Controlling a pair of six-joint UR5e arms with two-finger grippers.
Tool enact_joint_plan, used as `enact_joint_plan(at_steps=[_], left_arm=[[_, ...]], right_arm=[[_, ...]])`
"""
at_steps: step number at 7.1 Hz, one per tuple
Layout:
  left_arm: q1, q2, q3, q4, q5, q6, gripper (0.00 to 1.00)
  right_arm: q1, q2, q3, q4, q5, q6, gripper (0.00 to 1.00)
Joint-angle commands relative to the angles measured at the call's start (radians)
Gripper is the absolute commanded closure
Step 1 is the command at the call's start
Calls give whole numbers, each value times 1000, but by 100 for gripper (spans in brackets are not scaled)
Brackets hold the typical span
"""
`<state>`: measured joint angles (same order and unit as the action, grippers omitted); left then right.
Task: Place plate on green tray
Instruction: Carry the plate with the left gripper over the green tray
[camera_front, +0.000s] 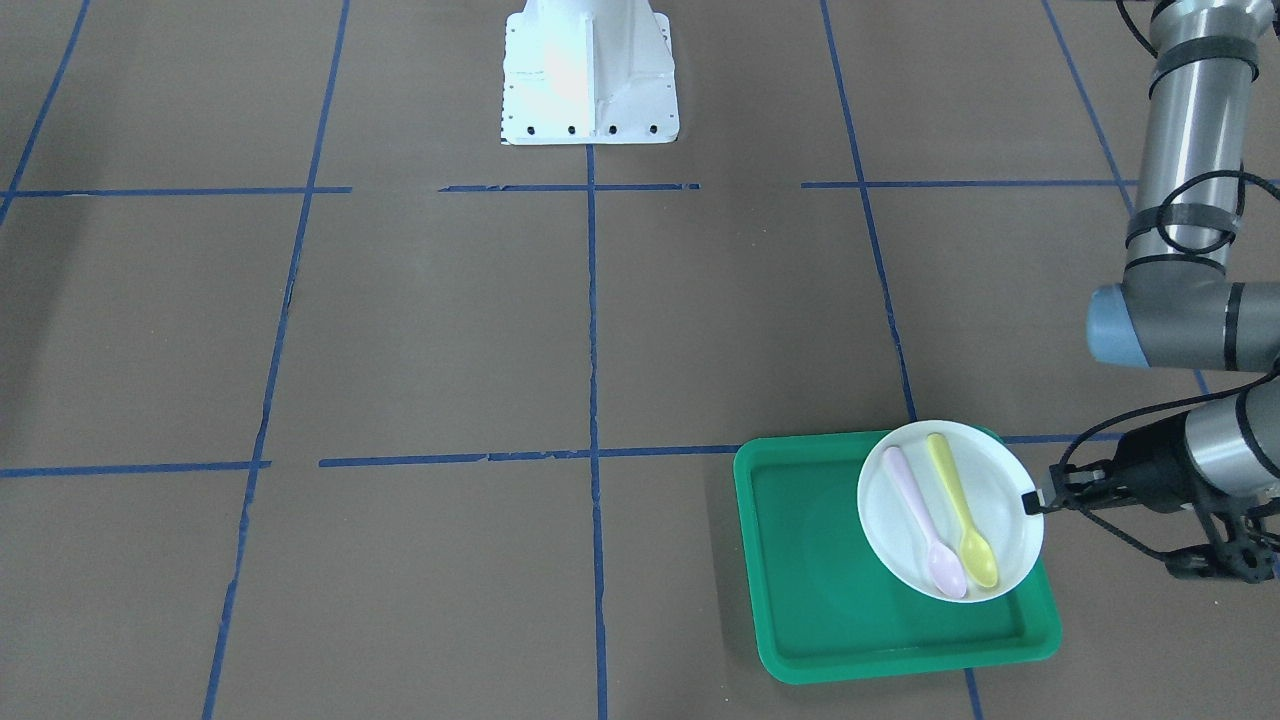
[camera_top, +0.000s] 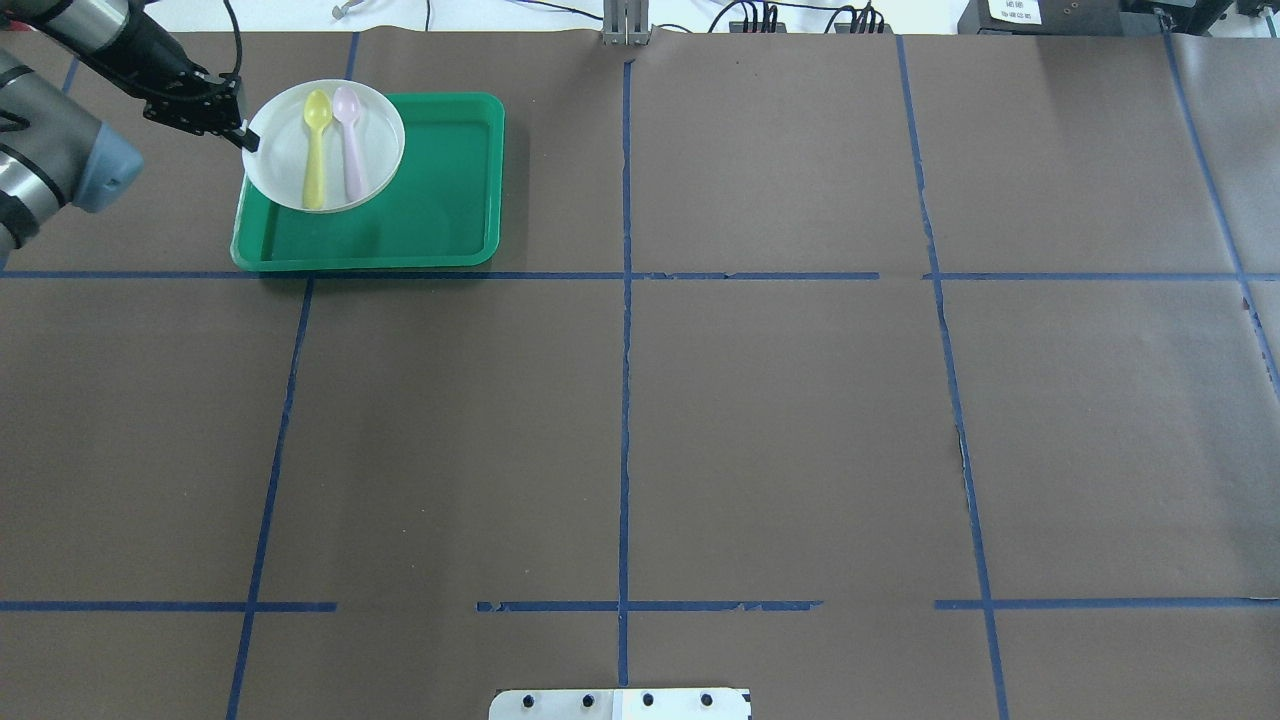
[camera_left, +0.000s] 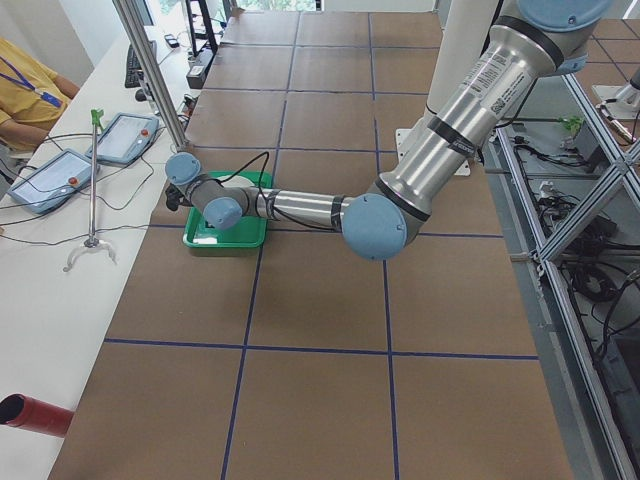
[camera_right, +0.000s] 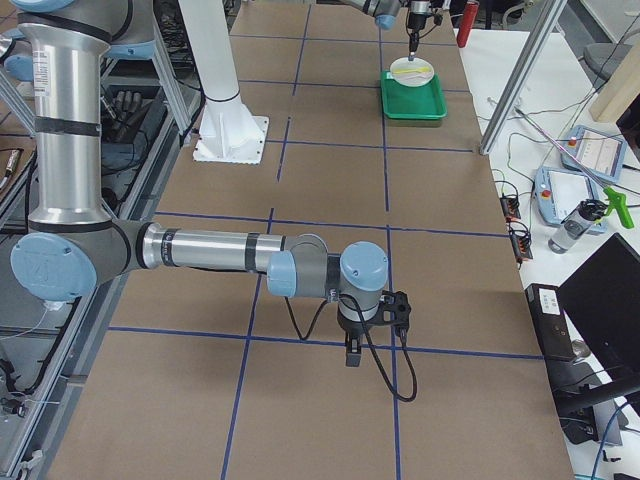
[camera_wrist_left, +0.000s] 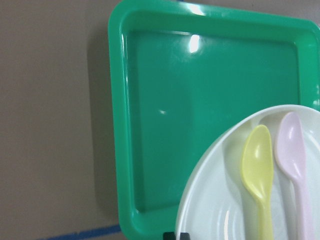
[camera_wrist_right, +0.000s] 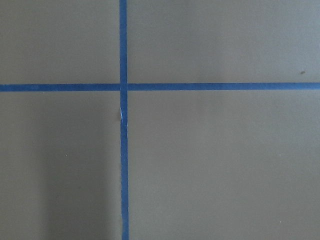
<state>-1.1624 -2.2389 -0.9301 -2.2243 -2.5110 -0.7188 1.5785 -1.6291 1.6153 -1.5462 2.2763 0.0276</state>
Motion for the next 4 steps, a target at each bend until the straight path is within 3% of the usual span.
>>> enact_joint_plan(at_steps=[1, 4], left_arm=[[55, -39, 92, -89, 63, -10, 100], [75, -51, 108, -92, 84, -68, 100]], right_arm=[[0, 0, 0, 0, 0, 0, 0], [0, 0, 0, 0, -1, 0, 0]])
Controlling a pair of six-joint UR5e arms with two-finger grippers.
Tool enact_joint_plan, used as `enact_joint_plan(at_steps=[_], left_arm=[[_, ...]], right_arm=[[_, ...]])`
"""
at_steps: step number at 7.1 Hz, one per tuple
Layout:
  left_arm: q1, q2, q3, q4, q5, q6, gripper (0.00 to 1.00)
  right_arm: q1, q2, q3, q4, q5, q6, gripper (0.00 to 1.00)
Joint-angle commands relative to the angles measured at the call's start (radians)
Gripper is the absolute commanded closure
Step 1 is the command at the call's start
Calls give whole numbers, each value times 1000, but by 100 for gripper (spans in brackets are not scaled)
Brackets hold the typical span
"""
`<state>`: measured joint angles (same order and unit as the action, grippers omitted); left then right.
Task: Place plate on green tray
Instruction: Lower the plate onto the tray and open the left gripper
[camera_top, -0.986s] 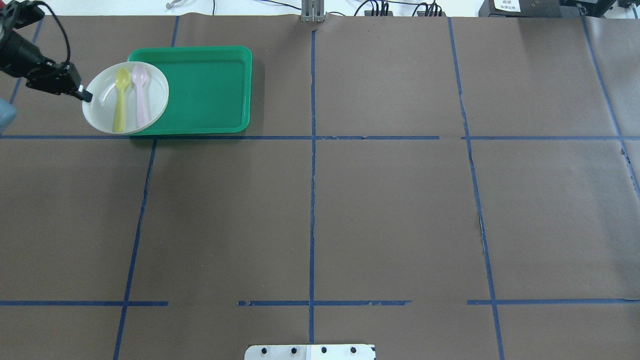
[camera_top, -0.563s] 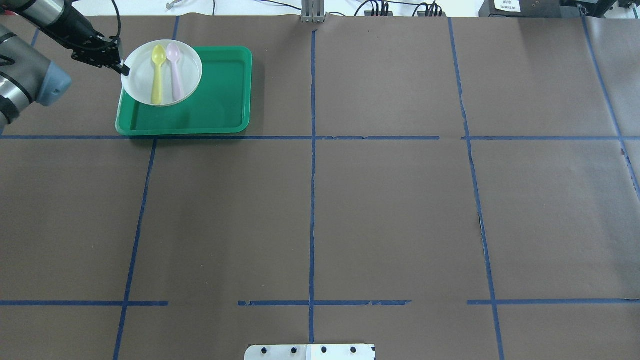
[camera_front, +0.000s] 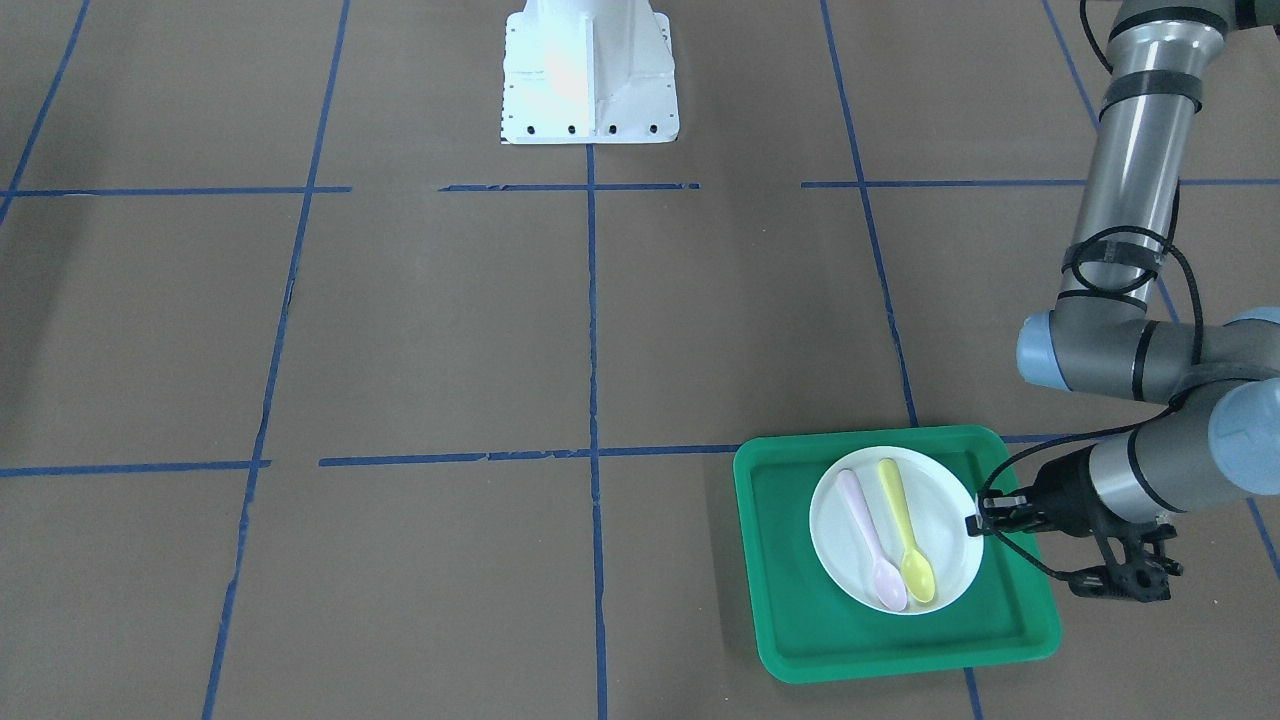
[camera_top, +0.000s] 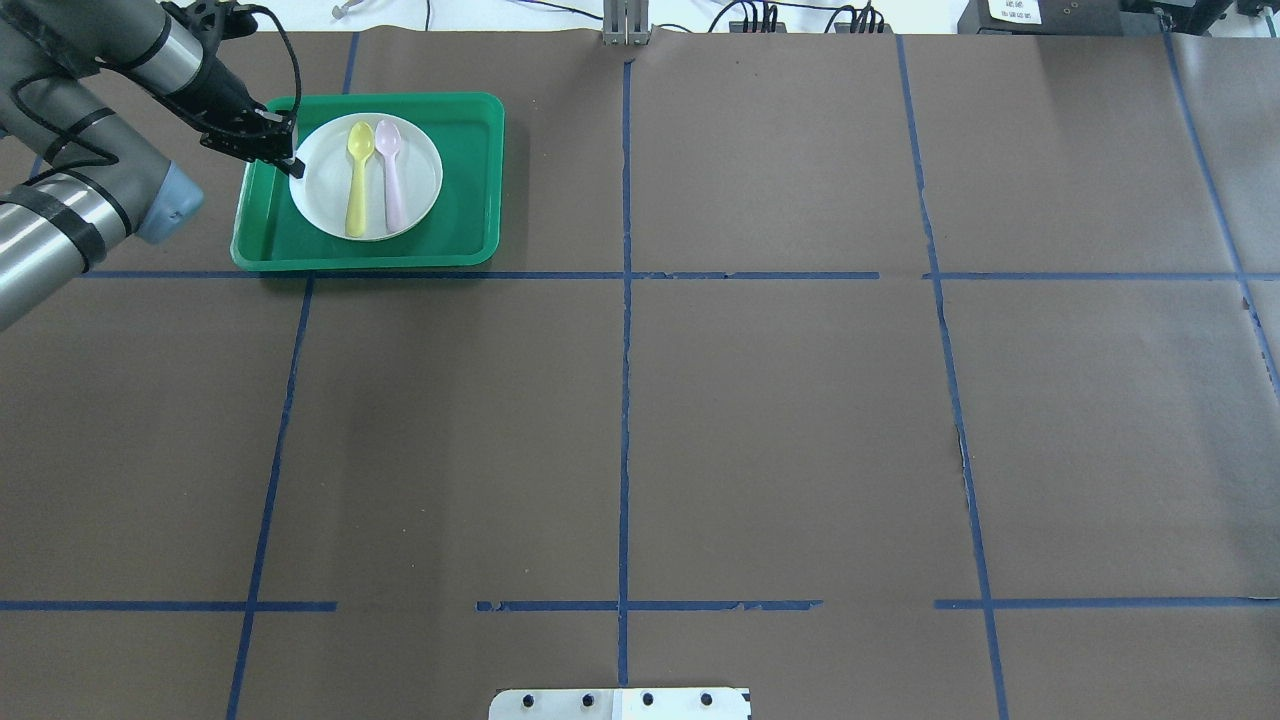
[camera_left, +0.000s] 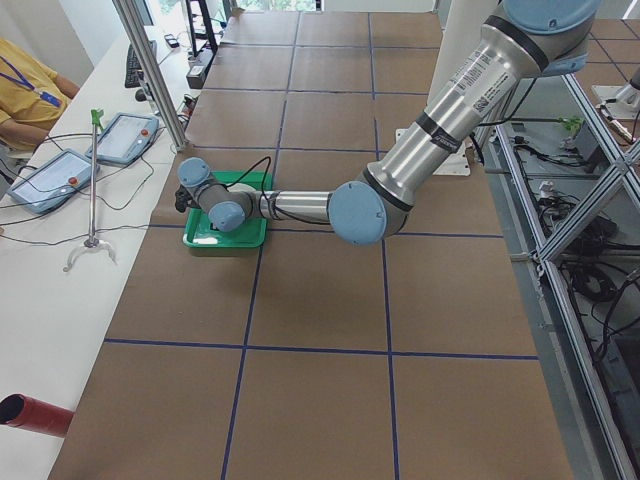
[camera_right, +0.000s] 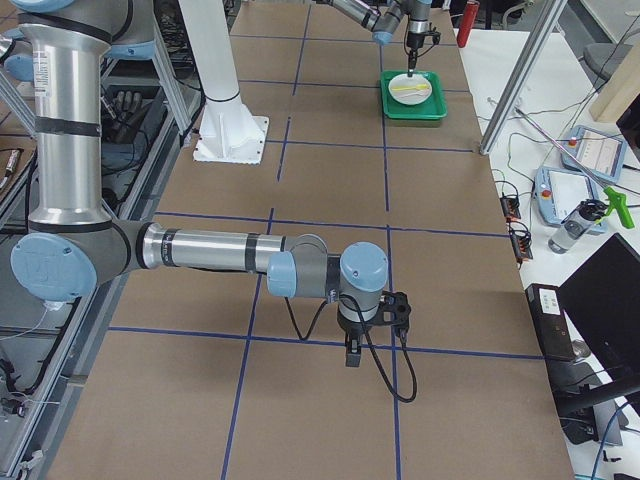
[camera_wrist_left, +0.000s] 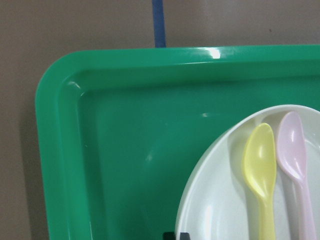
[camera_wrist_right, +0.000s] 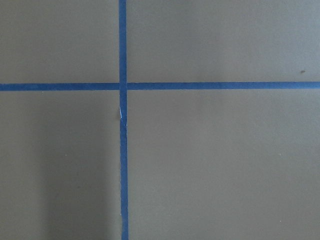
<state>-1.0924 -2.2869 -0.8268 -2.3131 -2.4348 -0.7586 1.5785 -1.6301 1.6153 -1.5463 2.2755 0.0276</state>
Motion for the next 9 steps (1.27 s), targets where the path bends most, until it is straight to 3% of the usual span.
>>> enact_joint_plan(at_steps=[1, 4, 5, 6, 9], left_arm=[[5, -5, 5, -12, 63, -39, 1], [-6, 13, -33, -20, 82, -83, 0], [-29, 91, -146, 18, 80, -91, 0], [-65, 181, -307, 170, 21, -78, 0], [-194, 402, -671, 568, 20, 279, 0]], right_arm=[[0, 1, 0, 0, -1, 0, 0], [0, 1, 0, 0, -1, 0, 0], [0, 0, 0, 0, -1, 0, 0], [0, 1, 0, 0, 1, 0, 0], [0, 1, 0, 0, 1, 0, 0]])
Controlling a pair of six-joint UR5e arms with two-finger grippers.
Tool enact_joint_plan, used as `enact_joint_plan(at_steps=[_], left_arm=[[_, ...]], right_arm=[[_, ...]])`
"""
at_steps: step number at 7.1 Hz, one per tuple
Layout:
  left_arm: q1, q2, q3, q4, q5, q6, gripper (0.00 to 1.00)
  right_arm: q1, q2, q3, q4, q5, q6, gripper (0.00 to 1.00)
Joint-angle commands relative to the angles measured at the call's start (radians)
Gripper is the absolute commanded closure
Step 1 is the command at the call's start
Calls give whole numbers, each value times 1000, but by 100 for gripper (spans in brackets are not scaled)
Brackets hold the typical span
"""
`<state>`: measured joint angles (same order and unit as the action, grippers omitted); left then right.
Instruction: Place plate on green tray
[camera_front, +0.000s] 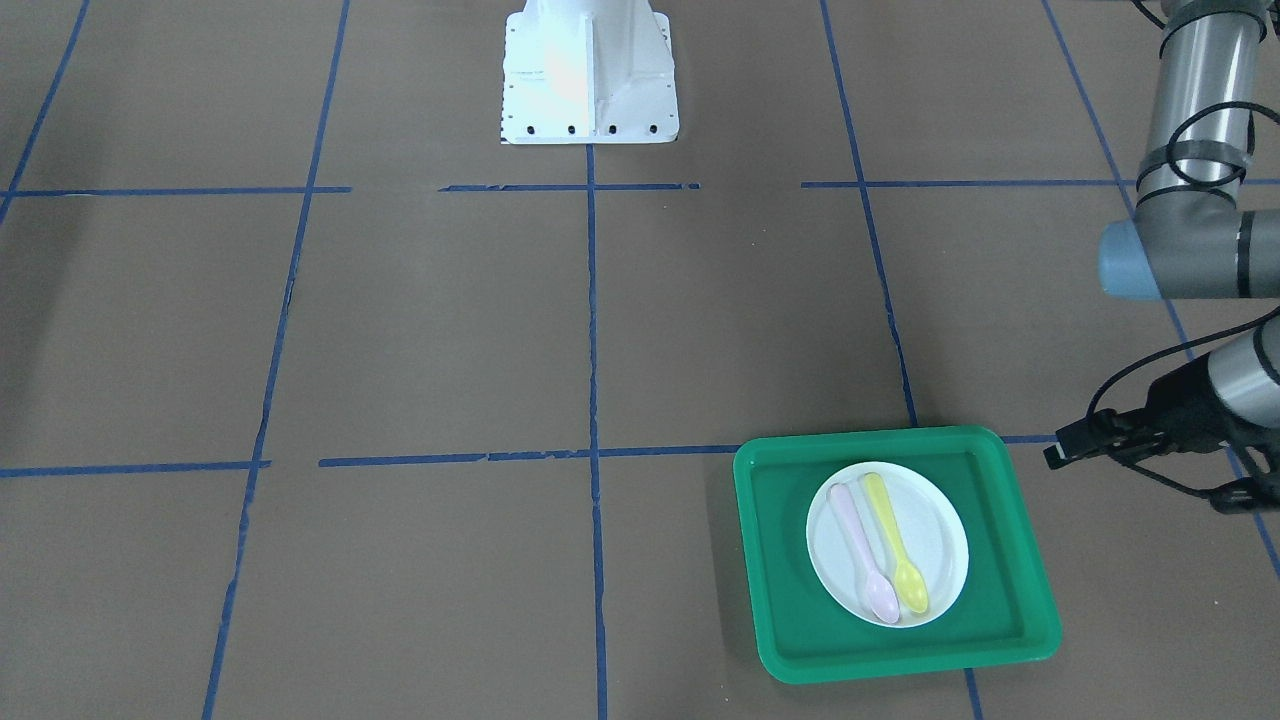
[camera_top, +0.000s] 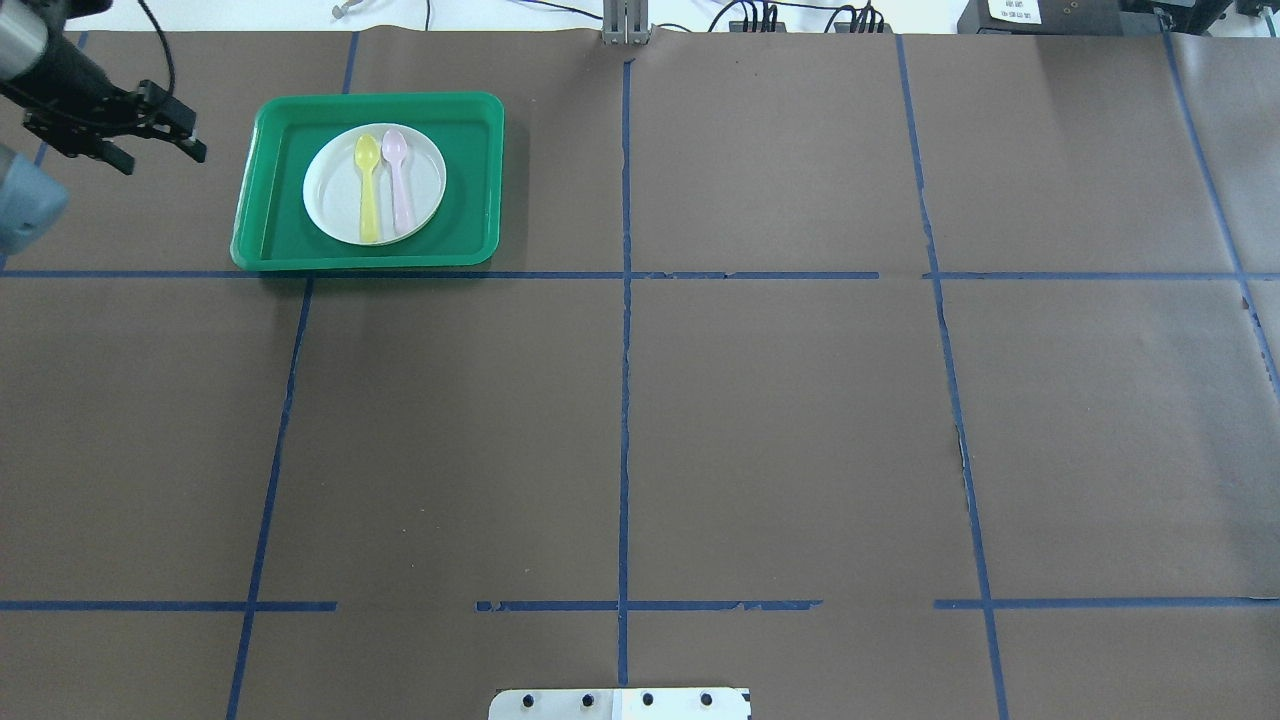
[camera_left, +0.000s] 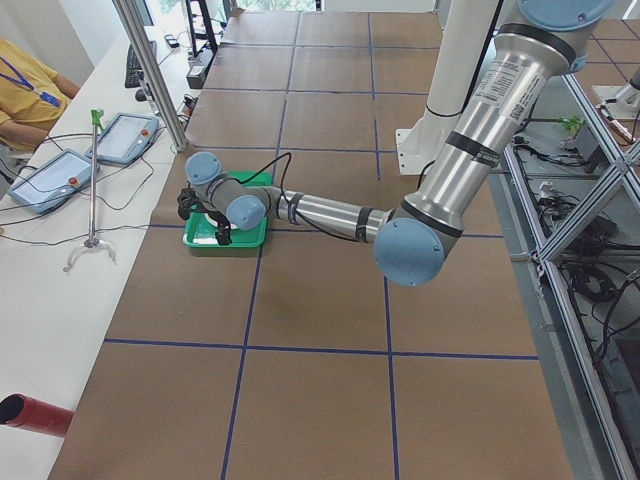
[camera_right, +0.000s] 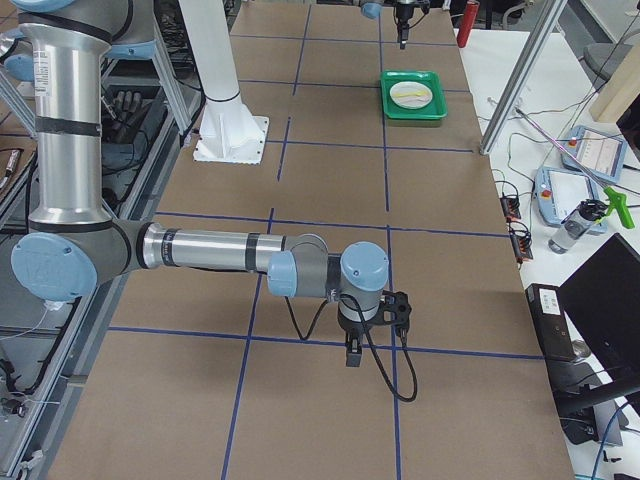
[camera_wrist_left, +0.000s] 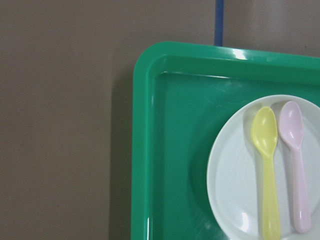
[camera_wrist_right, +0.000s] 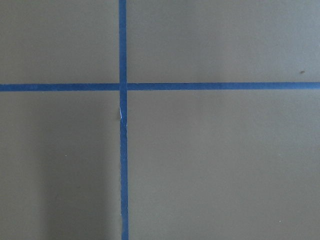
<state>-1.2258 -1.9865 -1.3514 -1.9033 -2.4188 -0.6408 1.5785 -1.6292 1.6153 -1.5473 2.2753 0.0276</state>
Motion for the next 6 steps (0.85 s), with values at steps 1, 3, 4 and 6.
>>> enact_joint_plan(at_steps=[1, 3, 4, 6], left_arm=[[-114, 197, -234, 221, 7, 303, 0], [-229, 373, -297, 236, 62, 539, 0], [-271, 440, -301, 236, 66, 637, 0], [-322, 472, -296, 250, 67, 704, 0]], right_arm=[[0, 0, 0, 1, 0, 0, 0], [0, 0, 0, 1, 0, 0, 0], [0, 0, 0, 1, 0, 0, 0], [0, 0, 0, 0, 0, 0, 0]])
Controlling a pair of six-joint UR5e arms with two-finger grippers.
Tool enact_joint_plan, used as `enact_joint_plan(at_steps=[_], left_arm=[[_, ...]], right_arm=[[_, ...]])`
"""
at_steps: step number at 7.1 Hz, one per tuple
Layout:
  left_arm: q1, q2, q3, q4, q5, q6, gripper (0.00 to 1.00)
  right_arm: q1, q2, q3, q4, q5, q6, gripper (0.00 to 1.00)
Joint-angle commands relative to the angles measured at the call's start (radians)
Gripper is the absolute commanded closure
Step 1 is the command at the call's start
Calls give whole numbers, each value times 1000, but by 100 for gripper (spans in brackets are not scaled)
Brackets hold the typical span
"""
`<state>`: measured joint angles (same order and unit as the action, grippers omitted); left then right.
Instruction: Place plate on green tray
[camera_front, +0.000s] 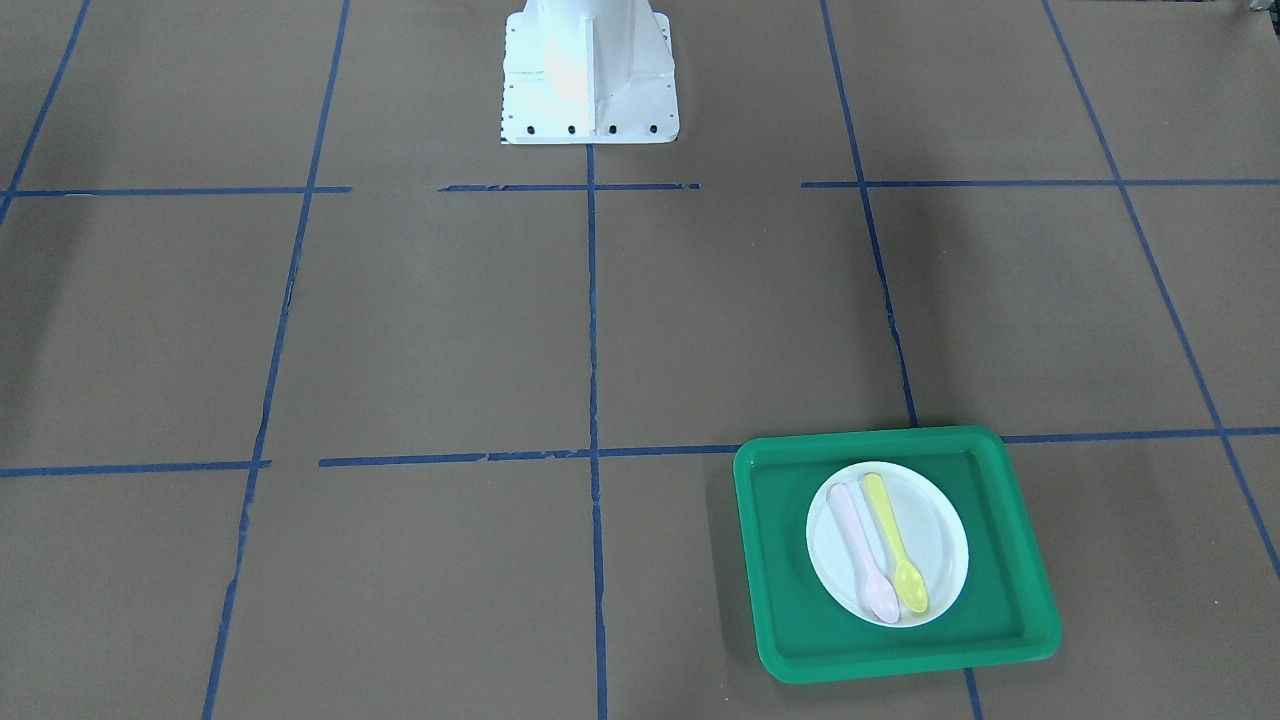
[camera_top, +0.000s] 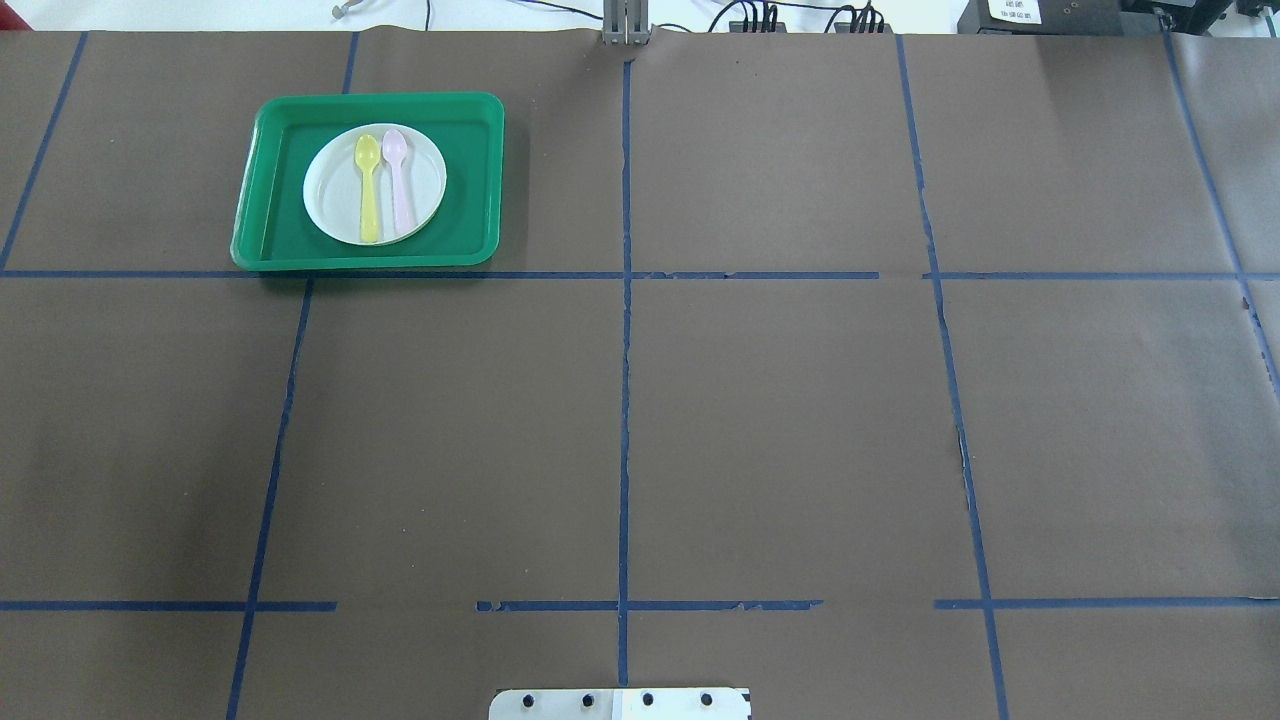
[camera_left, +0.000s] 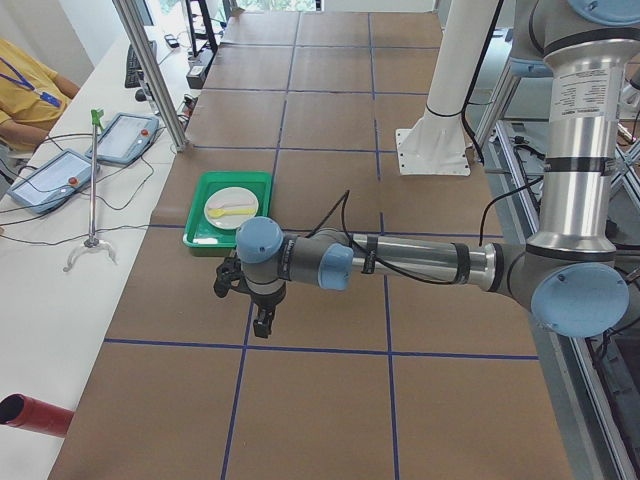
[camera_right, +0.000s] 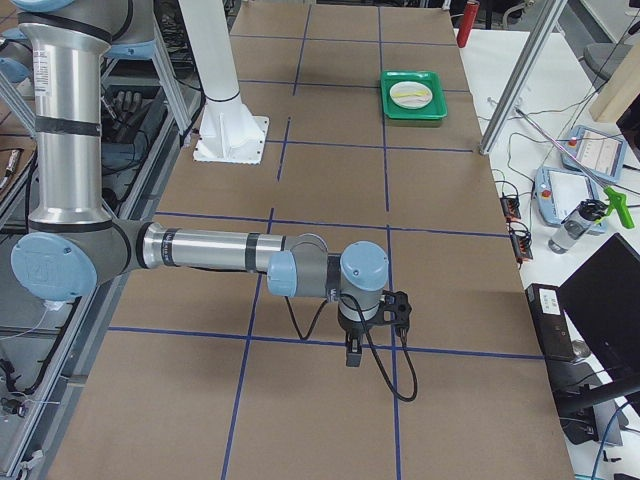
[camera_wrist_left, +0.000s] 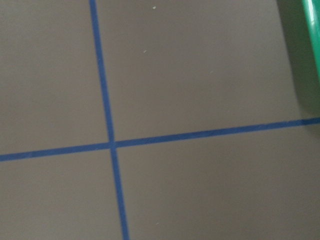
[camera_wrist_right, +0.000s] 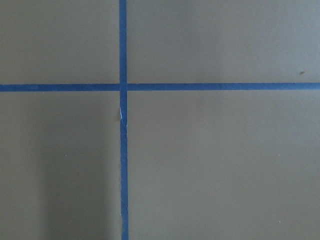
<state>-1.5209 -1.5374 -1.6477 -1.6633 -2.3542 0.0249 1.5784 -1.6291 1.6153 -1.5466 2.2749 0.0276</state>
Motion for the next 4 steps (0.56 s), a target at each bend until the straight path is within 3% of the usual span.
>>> enact_joint_plan(at_steps=[1, 4], left_arm=[[-28, 46, -1, 10, 1, 42, 0], [-30, 68, -30, 4, 0, 38, 0]], right_arm=[[0, 0, 0, 0, 0, 0, 0], [0, 0, 0, 0, 2, 0, 0]])
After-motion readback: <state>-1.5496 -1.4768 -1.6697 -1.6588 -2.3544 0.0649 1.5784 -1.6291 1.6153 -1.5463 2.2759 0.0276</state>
